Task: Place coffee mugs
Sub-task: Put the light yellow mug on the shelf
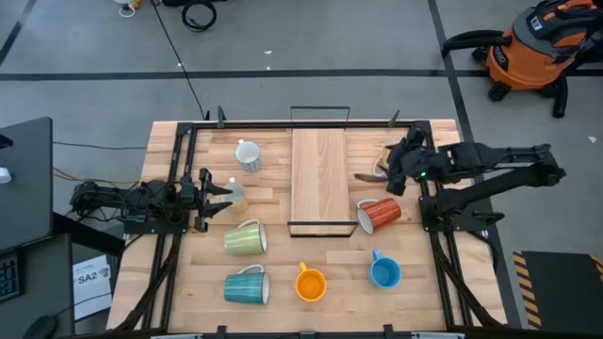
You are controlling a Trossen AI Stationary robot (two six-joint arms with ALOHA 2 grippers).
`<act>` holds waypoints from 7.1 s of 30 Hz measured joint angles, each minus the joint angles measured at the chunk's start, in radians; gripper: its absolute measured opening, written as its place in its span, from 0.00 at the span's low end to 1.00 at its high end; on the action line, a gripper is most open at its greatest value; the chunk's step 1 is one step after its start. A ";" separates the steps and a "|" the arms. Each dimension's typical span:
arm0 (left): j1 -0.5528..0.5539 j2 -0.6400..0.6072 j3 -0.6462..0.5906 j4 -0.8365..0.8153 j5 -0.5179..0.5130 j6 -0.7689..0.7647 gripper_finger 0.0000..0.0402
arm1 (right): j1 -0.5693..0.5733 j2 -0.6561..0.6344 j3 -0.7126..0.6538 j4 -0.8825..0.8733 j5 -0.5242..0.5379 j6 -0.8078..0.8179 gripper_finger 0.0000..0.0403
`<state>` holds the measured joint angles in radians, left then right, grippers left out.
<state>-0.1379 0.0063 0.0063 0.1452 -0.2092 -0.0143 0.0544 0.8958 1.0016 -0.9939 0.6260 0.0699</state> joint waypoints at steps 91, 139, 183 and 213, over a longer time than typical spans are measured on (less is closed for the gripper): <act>0.000 0.000 0.000 0.000 0.000 0.000 0.41 | -0.365 0.409 -0.251 -0.049 0.043 0.013 0.23; 0.000 0.000 0.000 0.000 0.000 0.001 0.41 | -0.495 0.412 0.284 -0.098 -0.294 -0.055 0.06; 0.000 0.000 0.000 0.000 0.000 0.000 0.41 | -0.618 1.215 1.193 -0.231 -0.543 -0.073 0.06; 0.000 0.000 0.000 0.000 0.000 0.000 0.41 | -0.617 1.213 1.085 -0.142 -0.549 0.124 0.06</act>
<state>-0.1375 0.0063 0.0063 0.1448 -0.2092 -0.0143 -0.5625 2.1090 2.0870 -1.1362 0.0770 0.1936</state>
